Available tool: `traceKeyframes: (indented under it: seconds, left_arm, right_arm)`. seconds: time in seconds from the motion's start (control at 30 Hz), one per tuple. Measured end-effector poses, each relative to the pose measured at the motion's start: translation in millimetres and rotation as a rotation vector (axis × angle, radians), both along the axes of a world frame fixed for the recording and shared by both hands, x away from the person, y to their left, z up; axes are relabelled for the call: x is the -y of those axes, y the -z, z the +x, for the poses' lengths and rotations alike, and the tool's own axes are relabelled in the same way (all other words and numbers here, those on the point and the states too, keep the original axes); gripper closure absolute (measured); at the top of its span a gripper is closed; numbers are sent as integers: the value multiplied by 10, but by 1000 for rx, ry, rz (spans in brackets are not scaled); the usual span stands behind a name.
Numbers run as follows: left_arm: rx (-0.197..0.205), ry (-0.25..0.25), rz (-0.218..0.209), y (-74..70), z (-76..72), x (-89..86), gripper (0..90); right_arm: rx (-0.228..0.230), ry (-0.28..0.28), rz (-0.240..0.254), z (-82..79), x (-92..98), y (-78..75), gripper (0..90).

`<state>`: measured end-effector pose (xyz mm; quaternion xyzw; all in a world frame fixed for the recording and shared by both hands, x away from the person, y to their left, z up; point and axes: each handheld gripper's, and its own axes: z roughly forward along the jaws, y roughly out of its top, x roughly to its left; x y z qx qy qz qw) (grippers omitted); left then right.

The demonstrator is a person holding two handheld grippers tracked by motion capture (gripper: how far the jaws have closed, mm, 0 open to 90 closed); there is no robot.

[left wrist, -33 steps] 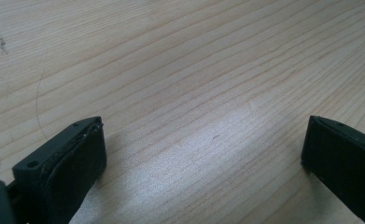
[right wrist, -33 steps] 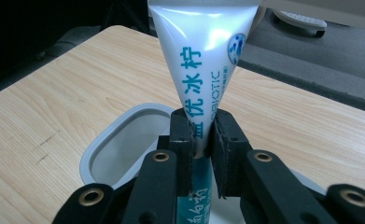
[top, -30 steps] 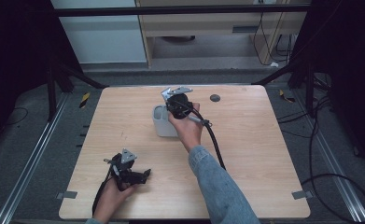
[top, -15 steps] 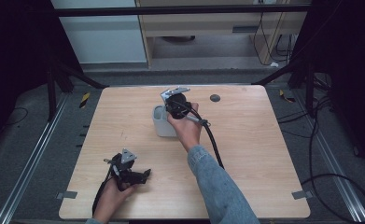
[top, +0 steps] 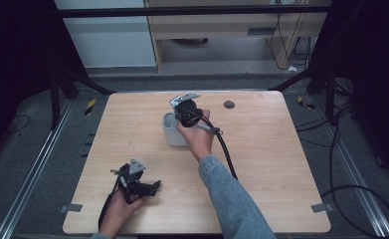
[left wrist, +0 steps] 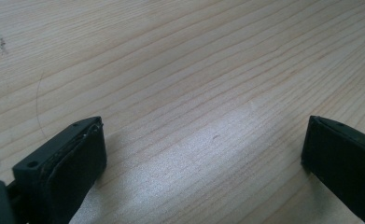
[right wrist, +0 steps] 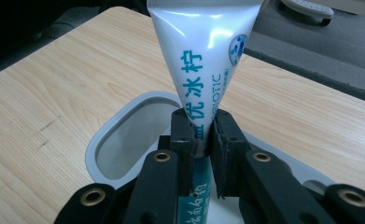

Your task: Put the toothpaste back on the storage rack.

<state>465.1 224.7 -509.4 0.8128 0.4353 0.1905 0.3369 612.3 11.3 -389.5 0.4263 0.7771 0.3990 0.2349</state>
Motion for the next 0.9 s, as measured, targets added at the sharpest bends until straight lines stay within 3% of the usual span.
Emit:
traceKeyframes:
  seconds: [0.9]
  left_arm:
    - [-1,3,5,-2,4,0,0]
  right_arm:
    - [-15,-7,5,56,-21,1,789]
